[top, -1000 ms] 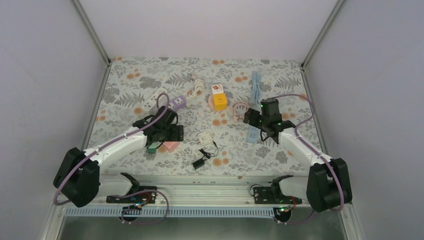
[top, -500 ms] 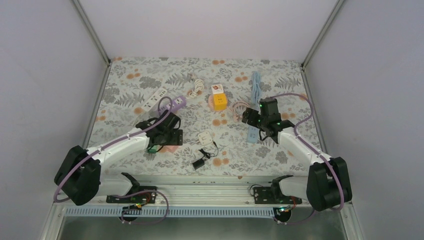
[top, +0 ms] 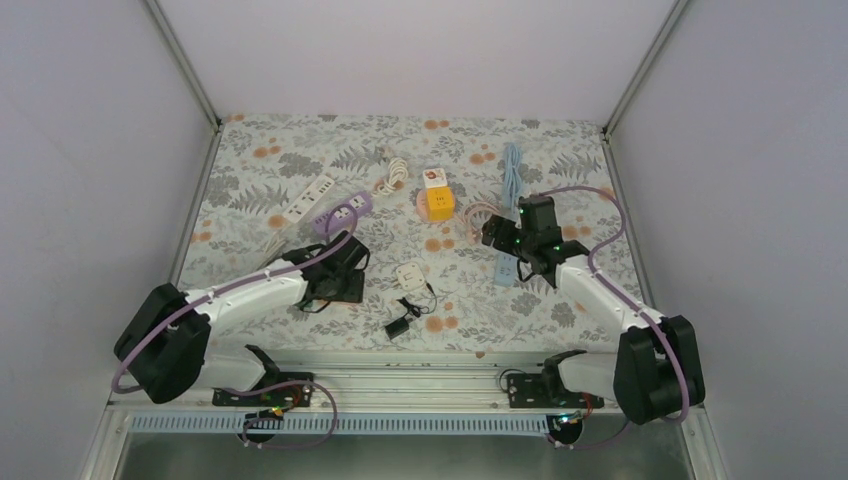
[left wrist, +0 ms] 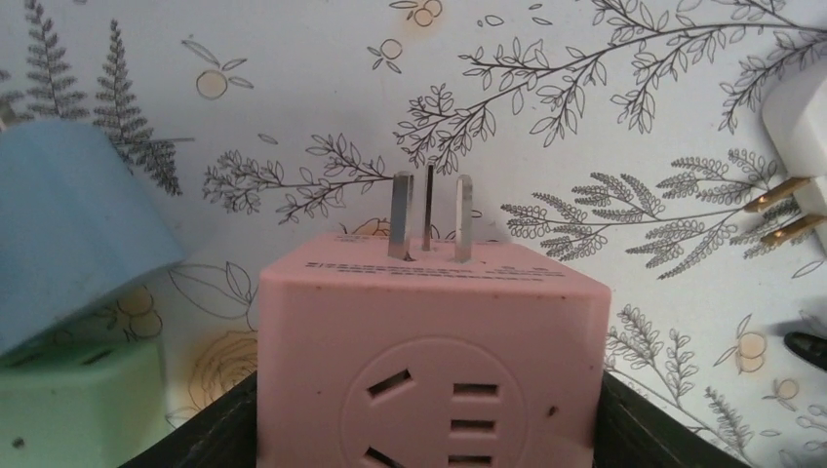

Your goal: Insert the plug

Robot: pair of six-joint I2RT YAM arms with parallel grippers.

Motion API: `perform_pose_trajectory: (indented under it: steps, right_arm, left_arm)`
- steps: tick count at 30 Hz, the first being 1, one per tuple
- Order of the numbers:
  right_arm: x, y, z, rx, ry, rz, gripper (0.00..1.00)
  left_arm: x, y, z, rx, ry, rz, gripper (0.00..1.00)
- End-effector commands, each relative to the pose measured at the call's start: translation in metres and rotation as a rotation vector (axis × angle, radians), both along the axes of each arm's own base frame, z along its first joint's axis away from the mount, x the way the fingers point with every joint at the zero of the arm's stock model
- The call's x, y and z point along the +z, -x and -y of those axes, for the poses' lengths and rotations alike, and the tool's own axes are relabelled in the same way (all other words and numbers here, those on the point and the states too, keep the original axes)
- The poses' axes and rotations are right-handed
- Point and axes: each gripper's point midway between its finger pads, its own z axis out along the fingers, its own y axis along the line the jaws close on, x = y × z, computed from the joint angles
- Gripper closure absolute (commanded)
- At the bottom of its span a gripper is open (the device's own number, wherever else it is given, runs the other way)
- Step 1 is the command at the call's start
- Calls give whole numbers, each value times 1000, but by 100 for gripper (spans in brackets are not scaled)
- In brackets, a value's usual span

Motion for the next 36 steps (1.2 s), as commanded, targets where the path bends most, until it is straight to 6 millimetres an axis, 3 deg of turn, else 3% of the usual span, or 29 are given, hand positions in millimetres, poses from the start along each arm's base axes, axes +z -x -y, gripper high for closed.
perform_pose_trajectory:
  steps: [1, 6, 9, 12, 15, 19, 22, 31, 36]
  right_arm:
    - [24, -5, -18, 77, -53, 84, 8]
    - [52, 0, -61, 313, -105, 179, 12]
    - [83, 18, -106, 514, -147, 278, 11]
    - [110, 53, -149, 764, -188, 410, 10]
    - [125, 94, -178, 981, -205, 519, 10]
    - [128, 128, -196, 1104, -227, 598, 10]
    - [126, 138, -202, 1111, -191, 649, 10]
    - [106, 130, -221, 1087, 66, 680, 6]
    - [92, 121, -237, 1049, 239, 659, 15]
  left_arm:
    - [18, -10, 10, -23, 7, 55, 40]
    - [56, -13, 43, -142, 156, 94, 42]
    - [83, -6, 58, -217, 257, 120, 42]
    - [107, -4, 70, -275, 336, 147, 42]
    - [128, -3, 82, -332, 415, 173, 42]
    - [141, -4, 87, -366, 497, 176, 42]
    - [151, -5, 90, -401, 557, 175, 42]
    - [175, 5, 93, -506, 627, 167, 41]
    - [175, 7, 91, -512, 628, 160, 41]
